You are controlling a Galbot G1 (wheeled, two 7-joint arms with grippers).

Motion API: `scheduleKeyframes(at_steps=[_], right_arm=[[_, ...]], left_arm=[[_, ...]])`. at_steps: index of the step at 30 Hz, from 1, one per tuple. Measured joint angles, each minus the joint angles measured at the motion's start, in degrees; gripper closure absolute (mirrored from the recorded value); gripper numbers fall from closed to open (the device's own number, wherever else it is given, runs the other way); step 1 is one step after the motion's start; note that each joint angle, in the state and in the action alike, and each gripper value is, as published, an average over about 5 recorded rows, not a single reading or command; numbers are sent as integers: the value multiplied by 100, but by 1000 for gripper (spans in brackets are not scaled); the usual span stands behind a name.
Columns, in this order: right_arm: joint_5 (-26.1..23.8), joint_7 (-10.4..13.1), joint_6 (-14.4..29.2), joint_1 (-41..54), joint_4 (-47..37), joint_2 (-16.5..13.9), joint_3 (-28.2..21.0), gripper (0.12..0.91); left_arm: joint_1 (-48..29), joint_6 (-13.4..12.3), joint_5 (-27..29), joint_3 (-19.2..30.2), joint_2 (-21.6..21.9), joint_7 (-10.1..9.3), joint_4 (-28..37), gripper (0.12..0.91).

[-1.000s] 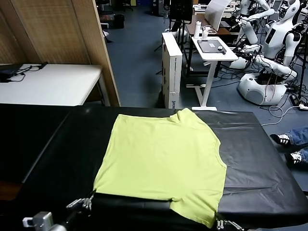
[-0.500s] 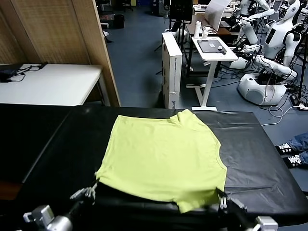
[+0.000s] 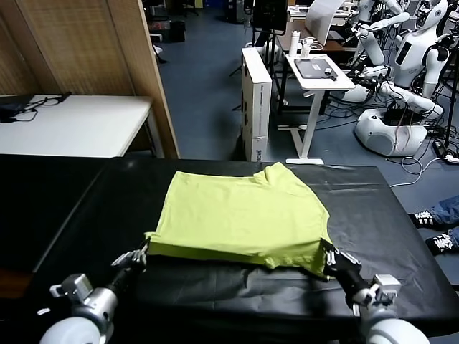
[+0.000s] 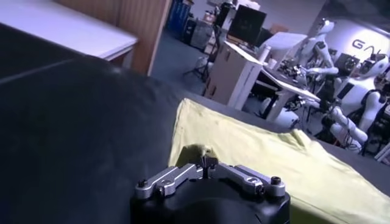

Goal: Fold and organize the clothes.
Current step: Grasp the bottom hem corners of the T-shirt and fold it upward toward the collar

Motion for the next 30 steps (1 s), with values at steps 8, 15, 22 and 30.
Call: scheduleKeyframes(at_steps=[8, 15, 22, 30], right_arm=[[-129, -45, 29, 646, -569, -113, -398, 885], [-225, -60, 31, 1047, -994, -62, -707, 885], [-278, -63, 34, 1245, -1299, 4, -849, 885], [-298, -39, 33, 1327, -1488, 27, -834, 885]], left_arm=[[-462, -4, 114, 265, 188, -1, 439, 883], [-772, -12, 163, 455, 341, -1, 765, 883], [-983, -41, 161, 533, 478, 20, 1054, 883], [-1263, -55, 162, 724, 622, 26, 1385, 883]])
